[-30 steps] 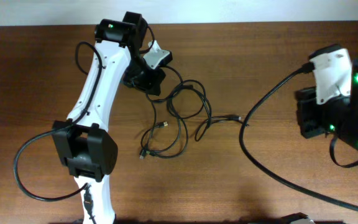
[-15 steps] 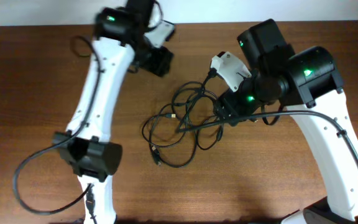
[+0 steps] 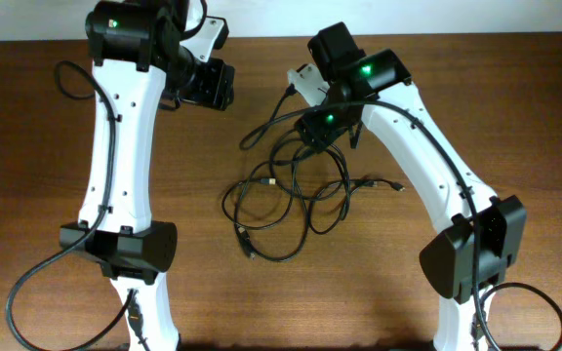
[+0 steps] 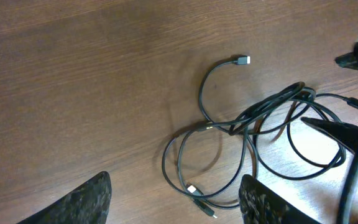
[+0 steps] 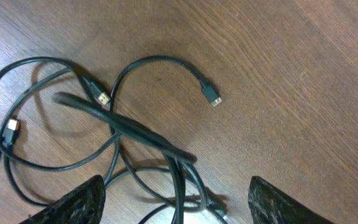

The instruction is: Untangle cables

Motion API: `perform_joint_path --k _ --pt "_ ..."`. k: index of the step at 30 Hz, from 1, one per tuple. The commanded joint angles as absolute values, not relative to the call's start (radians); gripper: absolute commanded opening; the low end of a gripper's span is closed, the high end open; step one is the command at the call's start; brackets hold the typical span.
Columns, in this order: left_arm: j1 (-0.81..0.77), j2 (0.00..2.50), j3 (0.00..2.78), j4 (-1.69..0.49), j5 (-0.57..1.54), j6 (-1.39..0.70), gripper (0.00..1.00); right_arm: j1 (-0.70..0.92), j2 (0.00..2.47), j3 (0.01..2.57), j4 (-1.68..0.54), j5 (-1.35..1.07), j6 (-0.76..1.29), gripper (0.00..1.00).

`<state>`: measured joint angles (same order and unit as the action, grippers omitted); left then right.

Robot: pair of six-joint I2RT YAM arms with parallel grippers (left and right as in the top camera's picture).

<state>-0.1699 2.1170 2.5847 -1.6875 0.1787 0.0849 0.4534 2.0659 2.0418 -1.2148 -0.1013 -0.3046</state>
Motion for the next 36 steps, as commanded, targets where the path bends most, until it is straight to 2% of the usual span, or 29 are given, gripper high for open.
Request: perform_joint_path --k 1,5,6,7,8,15,16,17,18,19,20,21,24,25,29,34,36 --pt "-0.177 2.085 2.601 -1.688 0.179 0.076 0.67 0.457 2.086 1.958 -1.191 -0.097 -0.363 0.75" --pt "-0.177 2.085 2.601 -1.688 0.179 0.076 0.67 0.457 2.086 1.809 -1.101 -0.101 -0.363 0.74" --pt "-0.177 2.085 2.601 -1.689 0.179 0.076 0.67 0.457 2.086 1.777 -1.091 -0.101 -0.363 0.57" --pt "-0.177 2.085 2.601 -1.689 0.179 0.076 0.67 0.457 2.086 1.77 -1.092 -0.101 -0.362 0.23" --pt "-0.177 2.085 2.601 -1.689 0.179 0.076 0.68 0.457 2.086 1.77 -1.092 -0.101 -0.358 0.04" --pt "-0.213 2.085 2.6 -1.689 0.179 0.078 0.71 0.458 2.045 1.829 -1.131 -0.215 -0.226 0.06" --pt "-0.221 2.085 2.6 -1.688 0.179 0.083 0.71 0.458 2.035 1.846 -1.141 -0.214 -0.227 0.28" --pt "-0.223 2.085 2.6 -1.688 0.179 0.083 0.72 0.458 2.03 1.856 -1.145 -0.214 -0.226 0.43" --pt "-0.223 2.085 2.6 -1.688 0.179 0.083 0.71 0.458 2.026 1.869 -1.15 -0.215 -0.226 0.46" --pt "-0.223 2.085 2.6 -1.688 0.179 0.083 0.71 0.458 2.026 1.88 -1.153 -0.215 -0.226 0.41" --pt "-0.223 2.085 2.6 -1.688 0.179 0.083 0.71 0.458 2.026 1.88 -1.154 -0.218 -0.226 0.22" --pt "-0.223 2.085 2.6 -1.688 0.179 0.083 0.71 0.458 2.026 1.88 -1.155 -0.222 -0.226 0.11" --pt "-0.223 2.085 2.6 -1.688 0.179 0.083 0.71 0.458 2.026 1.88 -1.155 -0.225 -0.227 0.11" --pt "-0.223 2.085 2.6 -1.688 0.179 0.083 0.71 0.458 2.026 1.88 -1.156 -0.225 -0.226 0.04" --pt "-0.226 2.085 2.597 -1.689 0.179 0.083 0.72 0.458 1.98 1.99 -1.231 -0.262 -0.096 0.04" --pt "-0.234 2.085 2.585 -1.689 0.179 0.083 0.72 0.474 1.899 2.486 -1.582 -0.264 -0.095 0.04" --pt "-0.252 2.085 2.563 -1.688 0.179 0.083 0.72 0.515 1.888 2.65 -1.647 -0.263 -0.095 0.04"
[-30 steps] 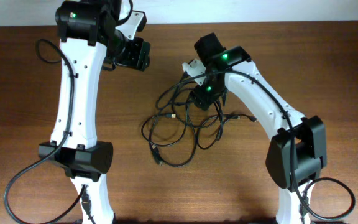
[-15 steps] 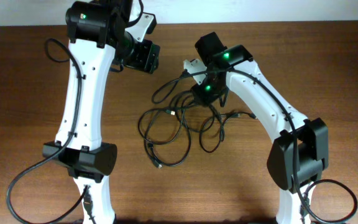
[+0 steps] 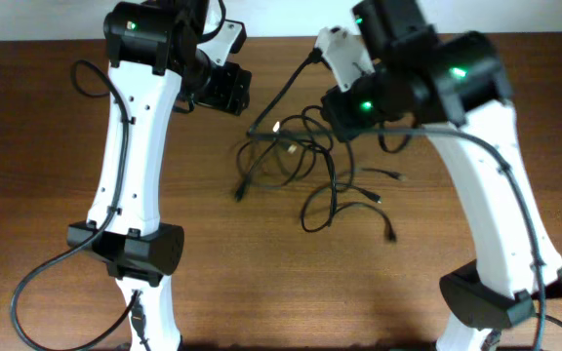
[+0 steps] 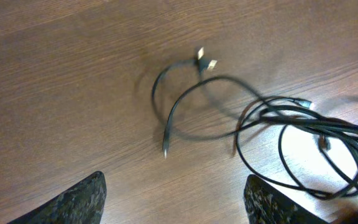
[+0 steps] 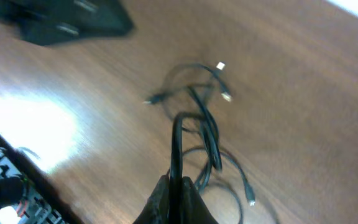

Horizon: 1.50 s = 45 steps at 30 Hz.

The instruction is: Untangle cables

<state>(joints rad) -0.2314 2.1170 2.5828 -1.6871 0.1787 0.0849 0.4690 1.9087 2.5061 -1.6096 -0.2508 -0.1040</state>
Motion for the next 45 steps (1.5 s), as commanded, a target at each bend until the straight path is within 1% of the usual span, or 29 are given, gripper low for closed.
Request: perform_joint_path --k 1,2,3,5,7,8,11,16,20,22,23,24,25,26,27,28,29,30,32,35,36,37,39,40,41,43,44,45 --pt "-0.27 2.085 2.543 -1.688 0.179 0.083 0.72 0.54 1.88 2.707 -1.649 -0.263 -0.095 0.04" --pt "-0.292 2.085 2.516 -1.688 0.187 0.103 0.71 0.583 1.865 2.773 -1.65 -0.262 -0.095 0.04" --pt "-0.313 2.085 2.499 -1.688 0.241 0.168 0.71 0.61 1.855 2.795 -1.65 -0.257 -0.096 0.04" --pt "-0.385 2.085 2.472 -1.688 0.439 0.453 0.66 0.628 1.844 2.8 -1.677 -0.25 -0.096 0.04" --pt "-0.431 2.085 2.472 -1.688 0.438 0.534 0.63 0.627 1.84 2.8 -1.697 -0.237 -0.096 0.04" --pt "-0.448 2.085 2.47 -1.689 0.438 0.56 0.62 0.627 1.834 2.8 -1.698 -0.216 -0.096 0.04" --pt "-0.455 2.085 2.418 -1.675 0.398 0.57 0.65 0.627 1.777 2.8 -1.697 -0.142 -0.096 0.04" --pt "-0.456 2.085 2.148 -1.496 0.36 0.57 0.67 0.627 1.528 2.8 -1.694 0.178 -0.095 0.04" --pt "-0.456 2.085 2.134 -1.496 0.363 0.57 0.67 0.627 1.425 2.8 -1.69 0.204 -0.087 0.04" --pt "-0.456 2.085 2.134 -1.499 0.426 0.57 0.63 0.627 1.422 2.799 -1.698 0.203 -0.069 0.04" --pt "-0.456 2.085 2.134 -1.543 0.535 0.621 0.59 0.627 1.427 2.791 -1.698 0.204 -0.069 0.04" --pt "-0.458 2.085 2.134 -1.615 0.65 0.755 0.59 0.627 1.442 2.791 -1.698 0.215 -0.069 0.04" --pt "-0.462 2.085 2.134 -1.644 0.697 0.818 0.59 0.627 1.447 2.791 -1.698 0.227 -0.069 0.04" --pt "-0.471 2.085 2.134 -1.679 0.745 0.893 0.62 0.627 1.456 2.791 -1.698 0.238 -0.069 0.04" --pt "-0.515 2.085 2.132 -1.689 0.77 0.97 0.64 0.627 1.463 2.791 -1.698 0.237 -0.069 0.04" --pt "-0.543 2.085 2.132 -1.689 0.767 1.003 0.65 0.627 1.466 2.791 -1.698 0.237 -0.069 0.04" --pt "-0.594 2.085 2.132 -1.686 0.744 1.062 0.69 0.627 1.466 2.791 -1.698 0.237 -0.069 0.04" --pt "-0.663 2.086 2.132 -1.655 0.67 1.073 0.72 0.627 1.466 2.791 -1.698 0.237 -0.069 0.04" --pt "-0.734 2.086 2.132 -1.559 0.65 1.071 0.79 0.627 1.465 2.791 -1.699 0.236 -0.069 0.04" --pt "-0.8 2.087 2.13 -1.499 0.576 1.073 0.78 0.627 1.46 2.791 -1.699 0.215 -0.069 0.04" --pt "-0.812 2.087 2.13 -1.506 0.55 1.072 0.75 0.627 1.459 2.791 -1.699 0.214 -0.069 0.04" --pt "-0.816 2.087 2.128 -1.511 0.552 1.072 0.67 0.627 1.459 2.791 -1.699 0.214 -0.069 0.04" --pt "-0.816 2.087 2.084 -1.502 0.521 1.071 0.48 0.627 1.456 2.791 -1.698 0.215 -0.07 0.04" --pt "-0.815 2.088 2.05 -1.48 0.437 1.071 0.17 0.627 1.454 2.791 -1.699 0.216 -0.069 0.04" --pt "-0.814 2.089 2.005 -1.44 0.343 1.047 0.01 0.627 1.449 2.791 -1.698 0.222 -0.07 0.04" --pt "-0.791 2.089 1.912 -1.332 0.185 0.966 0.0 0.627 1.445 2.791 -1.699 0.222 -0.07 0.04" --pt "-0.756 2.089 1.861 -1.275 0.131 0.93 0.0 0.627 1.445 2.791 -1.698 0.223 -0.07 0.04" --pt "-0.706 2.089 1.83 -1.257 0.13 0.928 0.0 0.627 1.445 2.791 -1.699 0.223 -0.07 0.04"
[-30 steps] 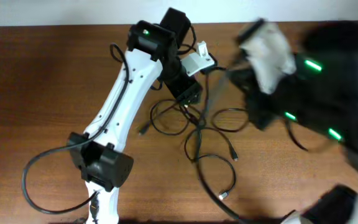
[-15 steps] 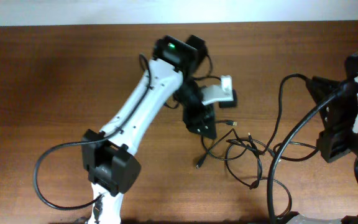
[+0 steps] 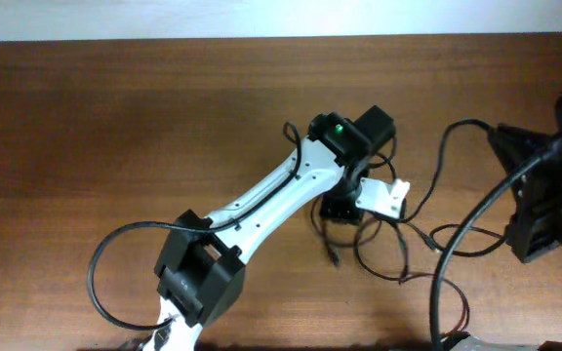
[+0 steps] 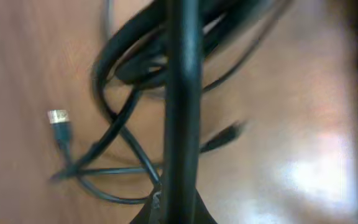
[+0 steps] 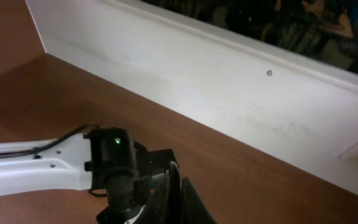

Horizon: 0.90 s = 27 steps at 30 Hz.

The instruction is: Untangle cables

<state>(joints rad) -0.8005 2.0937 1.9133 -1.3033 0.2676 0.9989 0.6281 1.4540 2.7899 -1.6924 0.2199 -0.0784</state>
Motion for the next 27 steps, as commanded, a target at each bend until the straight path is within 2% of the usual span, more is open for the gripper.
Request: perform_joint_path --k 1,6,7,10,11,12,15,20,21,27 --pt "-0.676 2.089 1.821 -1.251 0.134 0.925 0.0 0.627 1.445 2.791 -1.699 0.231 -0.07 0.04" --pt "-0.369 2.088 1.816 -1.165 0.134 0.648 0.0 0.627 1.445 2.775 -1.698 0.32 -0.069 0.04" --pt "-0.316 2.088 1.817 -1.155 0.183 0.57 0.0 0.627 1.453 2.732 -1.698 0.454 -0.036 0.04" --pt "-0.266 2.048 1.818 -1.159 0.421 0.56 0.0 0.594 1.534 2.677 -1.687 0.524 -0.018 0.04" --pt "-0.268 1.992 1.818 -1.168 0.431 0.56 0.0 0.455 1.623 2.672 -1.687 0.429 -0.006 0.04" --pt "-0.27 1.952 1.818 -1.176 0.431 0.554 0.0 0.388 1.652 2.672 -1.687 0.363 -0.006 0.04" --pt "-0.271 1.825 1.818 -1.199 0.431 0.456 0.0 -0.028 1.822 2.67 -1.674 -0.14 -0.082 0.04" --pt "-0.315 1.805 1.818 -1.262 0.431 0.43 0.0 -0.48 2.014 2.67 -1.559 -0.585 -0.082 0.04" --pt "-0.338 1.805 1.818 -1.27 0.431 0.43 0.0 -0.572 2.078 2.67 -1.547 -0.636 -0.082 0.04" --pt "-0.408 1.805 1.818 -1.295 0.43 0.431 0.0 -0.812 2.341 2.645 -1.582 -0.655 -0.07 0.04"
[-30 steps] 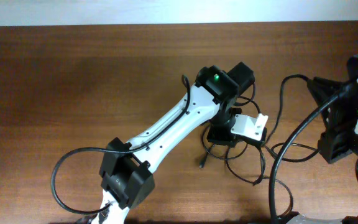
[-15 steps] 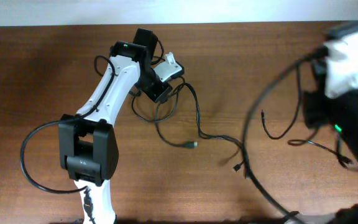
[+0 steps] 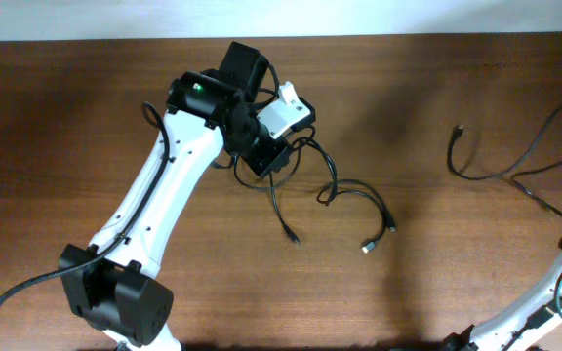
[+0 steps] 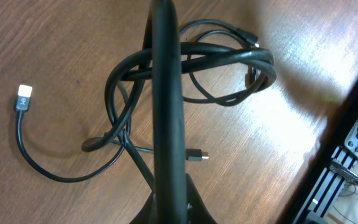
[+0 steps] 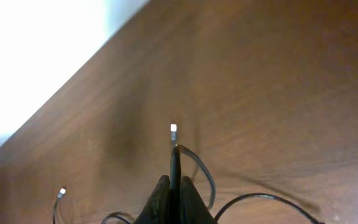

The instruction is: Untangle cables

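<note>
A tangle of black cables [image 3: 305,180] lies on the brown table just right of my left gripper [image 3: 264,154]. That gripper [image 4: 169,208] is shut on a thick black cable [image 4: 166,93], which runs up over the looped tangle [image 4: 216,62]. A white-tipped plug [image 4: 22,99] and a small plug [image 4: 194,155] lie loose beneath it. One thin black cable [image 3: 496,168] lies apart at the right and runs off the right edge. My right gripper [image 5: 174,196] is shut on a black cable [image 5: 174,165] with a light tip [image 5: 173,128]; the gripper itself is outside the overhead view.
A white wall [image 3: 359,15] borders the table's far edge. Part of the right arm shows at the lower right corner. Dark equipment [image 4: 353,149] lies past the table edge in the left wrist view. Loose plugs [image 3: 377,239] lie at mid-table.
My left arm has moved from the right-centre of the table to the upper centre, still shut on its cable with the tangle. One thin cable now lies apart at the right, held by the right gripper.
Both grippers stood open over one tangle at mid-table. Then the right gripper was shut on a cable and raised, the left still open. Later the left was shut on a cable at right-centre. Now the tangle is at the left gripper and one cable lies separate at the right.
</note>
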Motion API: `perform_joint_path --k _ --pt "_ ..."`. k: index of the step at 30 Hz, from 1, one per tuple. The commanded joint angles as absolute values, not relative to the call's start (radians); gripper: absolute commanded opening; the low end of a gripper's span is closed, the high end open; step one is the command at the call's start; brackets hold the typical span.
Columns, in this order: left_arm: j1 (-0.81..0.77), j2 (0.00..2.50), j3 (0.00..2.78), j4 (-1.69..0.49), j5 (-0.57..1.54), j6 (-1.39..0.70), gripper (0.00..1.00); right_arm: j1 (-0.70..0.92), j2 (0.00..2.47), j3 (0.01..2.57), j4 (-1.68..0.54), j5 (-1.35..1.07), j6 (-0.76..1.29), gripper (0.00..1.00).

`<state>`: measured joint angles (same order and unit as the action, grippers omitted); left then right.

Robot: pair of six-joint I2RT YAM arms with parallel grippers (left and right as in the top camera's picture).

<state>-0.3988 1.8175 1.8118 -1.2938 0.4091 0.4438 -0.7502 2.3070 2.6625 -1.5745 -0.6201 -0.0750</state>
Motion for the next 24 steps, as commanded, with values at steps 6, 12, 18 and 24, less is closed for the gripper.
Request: perform_joint_path --k 6,12,18,24 --pt "-0.455 1.805 1.818 -1.296 0.43 0.43 0.0 -0.803 2.351 2.679 -1.321 -1.176 -0.004 0.04" --pt "-0.542 1.805 1.818 -1.268 0.419 0.431 0.0 -0.754 2.329 2.783 0.102 -1.552 1.148 0.04" --pt "-0.542 1.805 1.818 -1.279 0.42 0.431 0.0 -0.926 2.329 2.783 0.017 -1.544 1.141 0.04" --pt "-0.569 1.805 1.818 -1.28 0.422 0.43 0.0 -0.899 2.275 2.783 -1.213 -0.857 0.45 0.04"
